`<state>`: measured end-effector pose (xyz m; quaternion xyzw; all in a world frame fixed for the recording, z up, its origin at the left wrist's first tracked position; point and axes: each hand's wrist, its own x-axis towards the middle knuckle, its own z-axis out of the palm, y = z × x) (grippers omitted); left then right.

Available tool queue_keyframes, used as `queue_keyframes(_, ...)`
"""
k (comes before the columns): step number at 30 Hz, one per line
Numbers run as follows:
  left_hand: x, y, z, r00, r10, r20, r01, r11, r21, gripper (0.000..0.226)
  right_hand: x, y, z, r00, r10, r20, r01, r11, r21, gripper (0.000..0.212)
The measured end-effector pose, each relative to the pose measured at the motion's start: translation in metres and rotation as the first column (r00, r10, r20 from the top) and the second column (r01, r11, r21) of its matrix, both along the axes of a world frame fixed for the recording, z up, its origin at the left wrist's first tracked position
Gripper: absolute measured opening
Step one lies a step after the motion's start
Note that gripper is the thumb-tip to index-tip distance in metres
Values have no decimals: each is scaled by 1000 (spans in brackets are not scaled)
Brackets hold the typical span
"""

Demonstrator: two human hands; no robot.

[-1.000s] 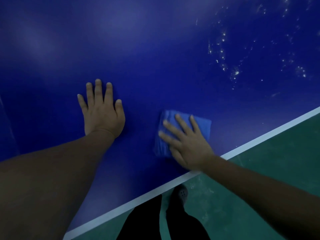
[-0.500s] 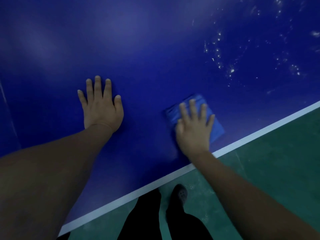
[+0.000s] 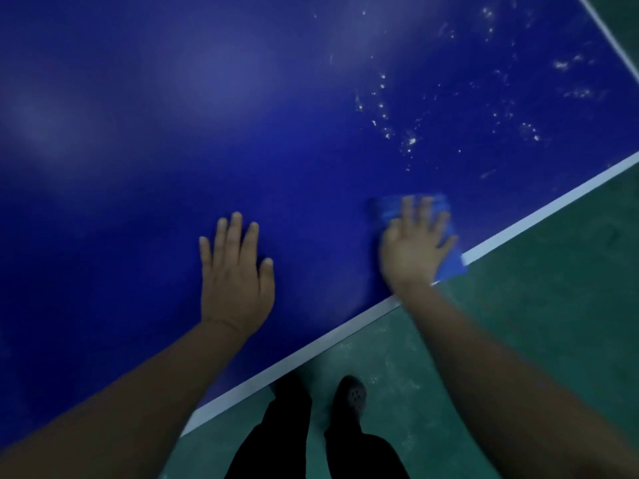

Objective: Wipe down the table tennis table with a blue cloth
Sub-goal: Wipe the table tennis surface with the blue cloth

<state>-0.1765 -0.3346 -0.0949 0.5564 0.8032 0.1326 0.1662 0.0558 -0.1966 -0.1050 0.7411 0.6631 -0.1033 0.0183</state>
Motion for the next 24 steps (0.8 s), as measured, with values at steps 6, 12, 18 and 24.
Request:
queue_keyframes(6,41,1,-9,990,-108,-93,104,993,-51,66,43,-20,-4,734,678,45,-677,735,-38,55)
queue_keyframes(12,44,1,-17,970,-179,-167,160,979,-123,67,102,66,3,989,-142,31,142,990,-23,55)
queue_keyframes(18,45,3,-15,969,-177,-171,154,978,-137,67,40,-15,-7,701,709,79,-708,705,-44,53)
queue_keyframes(24,46,4,-12,966,-183,-183,160,978,-132,66,118,80,0,990,111,85,-107,993,-51,54)
